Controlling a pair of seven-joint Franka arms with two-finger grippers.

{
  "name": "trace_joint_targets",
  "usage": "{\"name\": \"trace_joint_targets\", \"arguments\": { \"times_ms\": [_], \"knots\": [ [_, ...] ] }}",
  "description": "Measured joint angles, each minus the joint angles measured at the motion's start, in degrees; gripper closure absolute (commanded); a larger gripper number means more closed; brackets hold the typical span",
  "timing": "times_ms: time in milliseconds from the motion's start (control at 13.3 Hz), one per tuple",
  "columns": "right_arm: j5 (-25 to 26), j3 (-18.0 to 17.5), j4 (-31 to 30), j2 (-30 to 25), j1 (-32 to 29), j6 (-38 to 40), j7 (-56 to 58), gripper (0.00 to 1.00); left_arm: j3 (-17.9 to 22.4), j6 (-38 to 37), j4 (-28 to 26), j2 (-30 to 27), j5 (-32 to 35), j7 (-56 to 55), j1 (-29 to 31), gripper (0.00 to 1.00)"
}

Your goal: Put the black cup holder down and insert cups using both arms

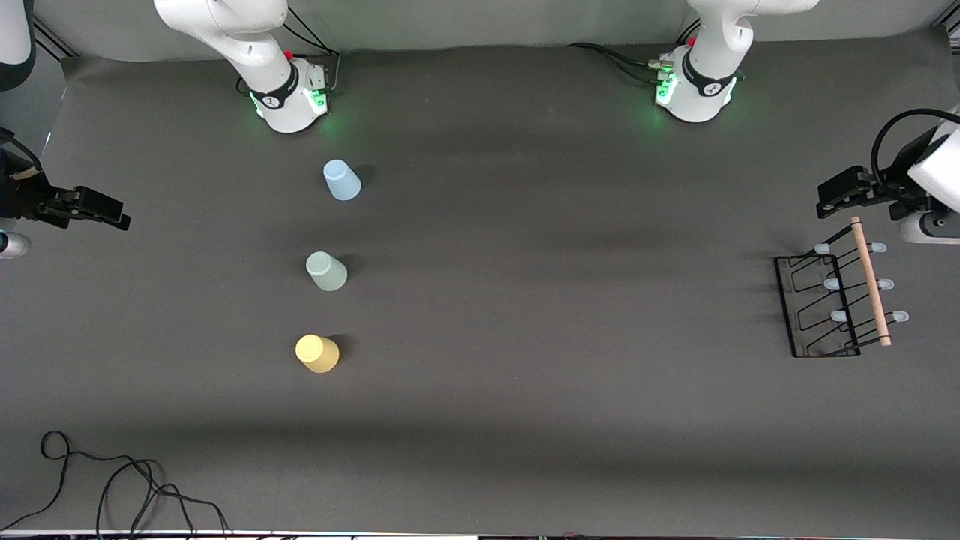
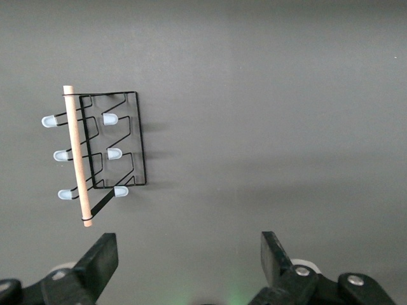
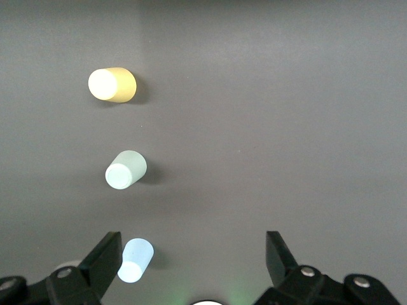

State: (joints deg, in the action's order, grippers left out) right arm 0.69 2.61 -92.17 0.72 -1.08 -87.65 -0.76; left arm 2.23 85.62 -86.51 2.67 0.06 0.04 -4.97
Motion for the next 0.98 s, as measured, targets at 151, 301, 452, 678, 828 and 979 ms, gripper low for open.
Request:
{"name": "trace_joint_targets", "arguments": {
  "times_ms": [151, 301, 452, 678, 828, 979],
  "knots": [
    [0.0, 0.0, 0.0, 0.0, 0.01, 0.0, 0.0, 0.0, 0.0, 0.0, -0.21, 0.01, 0.31, 0.01, 0.0, 0.0],
    [0.0, 0.0, 0.0, 0.0, 0.01, 0.0, 0.0, 0.0, 0.14, 0.63, -1.3, 0.03, 2.93, 0.07, 0.09, 0.0],
    [0.0, 0.0, 0.0, 0.0, 0.01, 0.0, 0.0, 0.0, 0.45, 1.99, -2.97, 0.08, 4.18, 2.12, 2.0, 0.0],
    [0.0, 0.0, 0.0, 0.0, 0.0, 0.04, 0.0, 0.0, 0.81, 7.19, -6.43, 0.28, 4.32, 11.69, 9.97, 0.0],
    [0.0, 0.0, 0.0, 0.0, 0.0, 0.05, 0.0, 0.0, 1.0, 8.73, -7.97, 0.32, 4.13, 17.35, 15.05, 0.0],
    [0.0, 0.0, 0.0, 0.0, 0.01, 0.06, 0.0, 0.0, 1.04, 9.62, -9.03, 0.31, 3.61, 19.35, 17.78, 0.0]
  ]
}}
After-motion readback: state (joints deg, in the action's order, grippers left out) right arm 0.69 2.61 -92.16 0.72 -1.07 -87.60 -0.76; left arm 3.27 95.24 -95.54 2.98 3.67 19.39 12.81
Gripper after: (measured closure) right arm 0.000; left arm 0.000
